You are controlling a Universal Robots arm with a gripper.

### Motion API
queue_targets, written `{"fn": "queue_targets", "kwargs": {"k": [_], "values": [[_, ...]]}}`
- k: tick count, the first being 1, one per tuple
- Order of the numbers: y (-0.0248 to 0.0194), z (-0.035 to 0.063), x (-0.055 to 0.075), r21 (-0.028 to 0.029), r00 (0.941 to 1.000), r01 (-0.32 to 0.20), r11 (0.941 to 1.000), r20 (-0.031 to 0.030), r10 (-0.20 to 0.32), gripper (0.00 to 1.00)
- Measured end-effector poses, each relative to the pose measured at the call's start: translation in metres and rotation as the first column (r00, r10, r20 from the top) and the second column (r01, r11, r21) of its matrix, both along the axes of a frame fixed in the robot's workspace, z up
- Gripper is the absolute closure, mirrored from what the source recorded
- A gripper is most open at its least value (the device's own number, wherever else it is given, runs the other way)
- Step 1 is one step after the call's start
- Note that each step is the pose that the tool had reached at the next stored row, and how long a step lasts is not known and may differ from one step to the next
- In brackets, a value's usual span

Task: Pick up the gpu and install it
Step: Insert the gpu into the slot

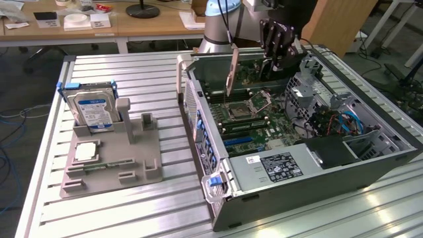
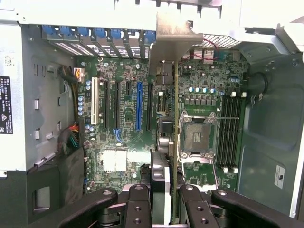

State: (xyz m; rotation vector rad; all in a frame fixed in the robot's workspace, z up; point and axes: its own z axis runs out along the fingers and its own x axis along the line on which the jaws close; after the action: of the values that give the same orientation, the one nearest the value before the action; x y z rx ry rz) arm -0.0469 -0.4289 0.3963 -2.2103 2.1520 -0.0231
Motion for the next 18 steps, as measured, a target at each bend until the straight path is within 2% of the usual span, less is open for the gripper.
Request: {"fn": "queue_targets", "kwargs": {"k": [8,18], "values": [[-0.0026,-0.0033,0.0,0.0001,0.9997,0.025,0.9997,0.0,-0.025,0.72],[-0.0037,-0.0106,0.0,0.0001,0.9996,0.028,0.9996,0.0001,-0.028,0.72]]}}
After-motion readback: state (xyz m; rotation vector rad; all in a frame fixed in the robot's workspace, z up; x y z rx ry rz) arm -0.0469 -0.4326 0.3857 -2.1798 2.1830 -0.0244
